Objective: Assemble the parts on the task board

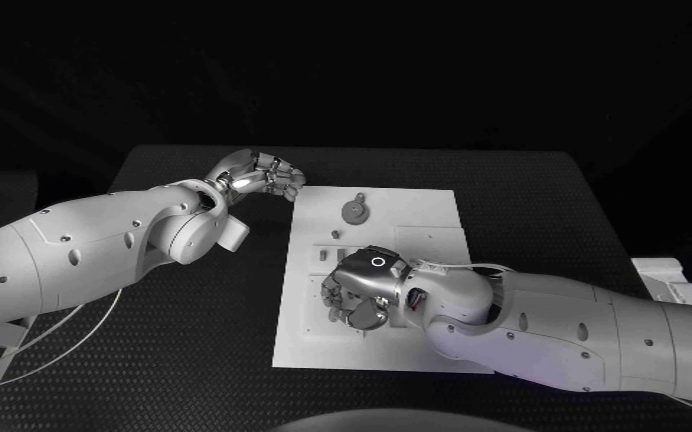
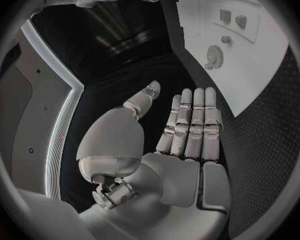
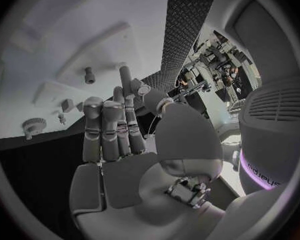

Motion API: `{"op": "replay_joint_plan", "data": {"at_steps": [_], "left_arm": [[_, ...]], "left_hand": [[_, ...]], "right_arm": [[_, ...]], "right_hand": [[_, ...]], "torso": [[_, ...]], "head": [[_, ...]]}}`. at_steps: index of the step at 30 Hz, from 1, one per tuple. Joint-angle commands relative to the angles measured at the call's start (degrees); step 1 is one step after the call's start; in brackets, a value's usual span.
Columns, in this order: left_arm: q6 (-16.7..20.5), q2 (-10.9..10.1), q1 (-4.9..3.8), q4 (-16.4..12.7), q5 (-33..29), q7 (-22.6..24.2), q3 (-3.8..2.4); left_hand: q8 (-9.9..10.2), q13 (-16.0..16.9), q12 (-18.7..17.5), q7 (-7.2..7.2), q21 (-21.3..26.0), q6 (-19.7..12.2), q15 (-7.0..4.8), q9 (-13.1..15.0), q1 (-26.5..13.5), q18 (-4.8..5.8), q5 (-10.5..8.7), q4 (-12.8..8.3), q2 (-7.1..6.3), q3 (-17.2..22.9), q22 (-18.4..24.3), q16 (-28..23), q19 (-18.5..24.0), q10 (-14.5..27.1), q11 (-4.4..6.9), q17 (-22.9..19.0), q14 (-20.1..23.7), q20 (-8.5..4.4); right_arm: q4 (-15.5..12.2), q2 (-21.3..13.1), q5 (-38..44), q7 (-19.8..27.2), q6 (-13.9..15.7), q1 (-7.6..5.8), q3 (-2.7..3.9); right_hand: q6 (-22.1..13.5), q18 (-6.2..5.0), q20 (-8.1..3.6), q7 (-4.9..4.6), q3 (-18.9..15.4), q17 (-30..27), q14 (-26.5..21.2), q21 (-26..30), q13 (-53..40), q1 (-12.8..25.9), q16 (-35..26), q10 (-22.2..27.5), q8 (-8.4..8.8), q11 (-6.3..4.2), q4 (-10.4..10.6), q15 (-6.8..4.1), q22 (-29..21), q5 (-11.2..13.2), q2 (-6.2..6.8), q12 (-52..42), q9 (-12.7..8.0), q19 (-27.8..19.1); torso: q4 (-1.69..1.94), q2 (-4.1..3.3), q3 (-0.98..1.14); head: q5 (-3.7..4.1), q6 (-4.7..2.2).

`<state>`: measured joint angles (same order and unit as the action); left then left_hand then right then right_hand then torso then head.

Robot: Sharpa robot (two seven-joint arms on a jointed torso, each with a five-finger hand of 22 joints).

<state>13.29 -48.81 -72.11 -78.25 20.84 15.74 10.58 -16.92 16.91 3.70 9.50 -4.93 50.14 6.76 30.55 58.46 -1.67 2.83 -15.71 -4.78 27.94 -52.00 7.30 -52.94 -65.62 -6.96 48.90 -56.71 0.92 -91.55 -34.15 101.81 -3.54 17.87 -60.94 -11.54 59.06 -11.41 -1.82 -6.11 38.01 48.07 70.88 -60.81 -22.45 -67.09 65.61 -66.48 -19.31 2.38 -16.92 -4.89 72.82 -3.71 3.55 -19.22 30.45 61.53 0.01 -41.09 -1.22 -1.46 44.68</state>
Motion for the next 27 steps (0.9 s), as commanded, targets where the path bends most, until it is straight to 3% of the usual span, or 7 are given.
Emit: {"op": "replay_joint_plan", "data": {"at_steps": [1, 11, 27], "left_arm": [[-0.4, 0.08, -0.02, -0.05, 0.0, 0.53, -0.03], [-0.56, 0.07, -0.02, -0.04, 0.0, 0.53, -0.03], [-0.65, 0.29, -0.01, 0.16, 0.0, 0.55, -0.03]], "left_hand": [[0.3, -0.07, 0.27, 0.4, 0.37, -0.09, 0.14, -0.07, -0.41, -1.05, 0.03, 0.29, 0.04, 0.02, 0.1, -0.15, 0.11, -0.11, -0.37, -0.05, -0.06, 0.29], [0.32, -0.11, 0.26, 0.41, 0.39, -0.13, 0.15, -0.09, -0.41, -1.06, 0.03, 0.3, 0.04, 0.03, 0.12, -0.16, 0.12, -0.1, -0.39, -0.08, -0.04, 0.3], [0.33, -0.19, 0.25, 0.43, 0.41, -0.15, 0.15, -0.1, -0.41, -1.06, 0.03, 0.31, 0.05, 0.04, 0.14, -0.16, 0.12, -0.1, -0.41, -0.11, -0.04, 0.31]], "right_arm": [[0.34, 0.22, 1.81, -0.13, -0.95, 0.14, -0.15], [2.29, 0.81, 3.86, -0.6, -1.04, 0.63, -1.02], [2.1, 1.65, 3.23, -0.31, -2.0, 0.7, -1.34]], "right_hand": [[0.29, -3.59, -0.24, -0.01, 0.3, 0.08, -0.26, -0.12, -0.14, -0.69, -0.29, -7.04, -0.32, -1.53, 0.08, -0.5, 0.06, -0.19, -1.01, -0.11, 1.4, -0.01], [0.31, -3.59, -0.24, 0.0, 0.28, 0.11, -0.24, -0.12, -0.23, -0.72, -0.27, -7.04, -0.33, -1.54, 0.08, -0.51, 0.07, -0.19, -0.94, -0.1, 1.45, 0.0], [0.33, -3.59, -0.25, 0.01, 0.25, 0.15, -0.21, -0.13, -0.37, -0.72, -0.25, -7.05, -0.33, -1.55, 0.1, -0.52, 0.1, -0.19, -0.87, -0.08, 1.52, 0.02]], "torso": [[-0.02, 0.02, 0.0], [0.01, 0.02, -0.02], [-0.02, 0.02, -0.02]], "head": [[-0.04, 0.07], [-0.02, 0.18], [-0.08, 0.31]]}}
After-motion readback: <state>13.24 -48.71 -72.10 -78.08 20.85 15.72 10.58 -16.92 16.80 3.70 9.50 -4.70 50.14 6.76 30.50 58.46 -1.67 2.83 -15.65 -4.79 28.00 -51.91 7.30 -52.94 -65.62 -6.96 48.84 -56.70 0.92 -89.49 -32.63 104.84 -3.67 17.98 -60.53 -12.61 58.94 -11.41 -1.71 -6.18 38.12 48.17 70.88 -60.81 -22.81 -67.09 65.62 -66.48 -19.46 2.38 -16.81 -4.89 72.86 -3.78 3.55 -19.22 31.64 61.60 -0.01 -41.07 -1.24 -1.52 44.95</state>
